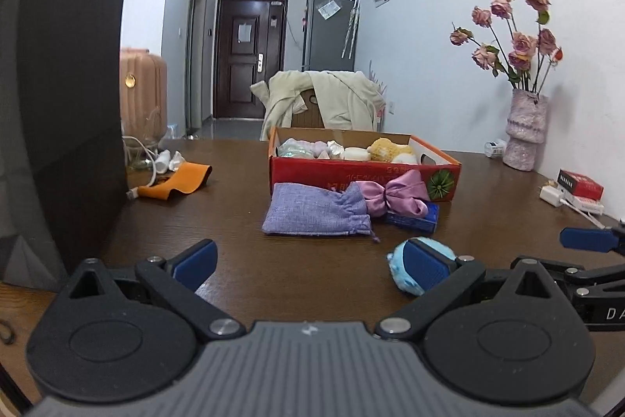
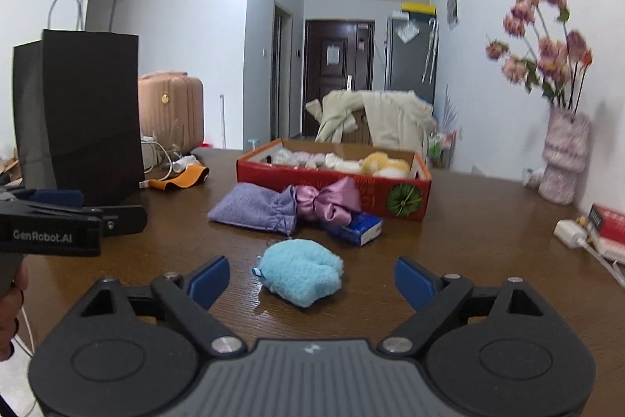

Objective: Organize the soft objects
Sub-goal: 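Close both grippers on the lavender drawstring pouch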

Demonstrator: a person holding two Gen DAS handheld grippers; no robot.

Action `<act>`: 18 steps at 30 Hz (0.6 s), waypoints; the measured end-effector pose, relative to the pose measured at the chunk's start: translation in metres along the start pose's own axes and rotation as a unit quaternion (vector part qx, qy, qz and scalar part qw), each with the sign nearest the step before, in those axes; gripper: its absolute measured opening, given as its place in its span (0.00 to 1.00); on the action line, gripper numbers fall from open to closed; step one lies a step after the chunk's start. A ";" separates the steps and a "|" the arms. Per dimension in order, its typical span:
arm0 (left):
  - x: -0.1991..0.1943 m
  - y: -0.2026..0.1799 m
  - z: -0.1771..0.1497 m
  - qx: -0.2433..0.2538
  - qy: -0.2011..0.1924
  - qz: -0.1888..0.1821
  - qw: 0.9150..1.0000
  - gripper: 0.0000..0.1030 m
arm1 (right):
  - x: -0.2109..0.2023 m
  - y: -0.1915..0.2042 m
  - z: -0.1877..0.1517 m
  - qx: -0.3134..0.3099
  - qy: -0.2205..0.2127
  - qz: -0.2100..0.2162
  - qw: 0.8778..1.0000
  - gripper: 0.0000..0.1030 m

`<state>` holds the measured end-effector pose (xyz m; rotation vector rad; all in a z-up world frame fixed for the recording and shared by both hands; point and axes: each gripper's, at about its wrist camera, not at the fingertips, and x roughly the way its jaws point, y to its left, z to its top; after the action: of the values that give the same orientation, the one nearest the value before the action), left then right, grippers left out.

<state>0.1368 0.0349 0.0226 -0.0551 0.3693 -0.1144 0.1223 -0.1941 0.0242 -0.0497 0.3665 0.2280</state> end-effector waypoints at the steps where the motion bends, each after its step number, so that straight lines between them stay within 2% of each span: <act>1: 0.007 0.004 0.003 -0.006 0.001 -0.003 1.000 1.00 | 0.007 -0.002 0.004 0.005 0.003 0.005 1.000 0.84; 4: 0.037 0.015 0.017 -0.017 0.003 -0.019 1.000 0.98 | 0.031 -0.004 0.019 0.008 0.007 0.017 1.000 0.84; 6: 0.065 0.023 0.029 -0.020 0.009 -0.026 0.999 0.91 | 0.053 -0.003 0.029 0.007 0.010 0.025 1.000 0.84; 8: 0.095 0.031 0.041 -0.024 0.025 -0.027 0.999 0.85 | 0.081 -0.003 0.042 0.015 0.019 0.035 0.999 0.72; 10: 0.125 0.040 0.050 -0.034 0.044 -0.037 0.998 0.82 | 0.108 -0.002 0.053 0.027 0.026 0.044 0.998 0.62; 12: 0.157 0.048 0.055 -0.037 0.065 -0.041 0.996 0.76 | 0.136 0.001 0.064 0.037 0.036 0.048 0.998 0.59; 14: 0.185 0.056 0.055 -0.036 0.082 -0.046 0.995 0.70 | 0.168 0.006 0.073 0.046 0.058 0.064 0.995 0.49; 16: 0.210 0.064 0.050 -0.050 0.102 -0.060 0.992 0.69 | 0.202 0.012 0.077 0.048 0.090 0.068 0.992 0.44; 18: 0.226 0.075 0.043 -0.081 0.123 -0.076 0.986 0.68 | 0.232 0.015 0.076 0.051 0.119 0.068 0.989 0.43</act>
<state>0.3697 0.0836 -0.0240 -0.2323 0.6205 -0.2423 0.3562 -0.1237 0.0116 0.0507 0.6197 0.3392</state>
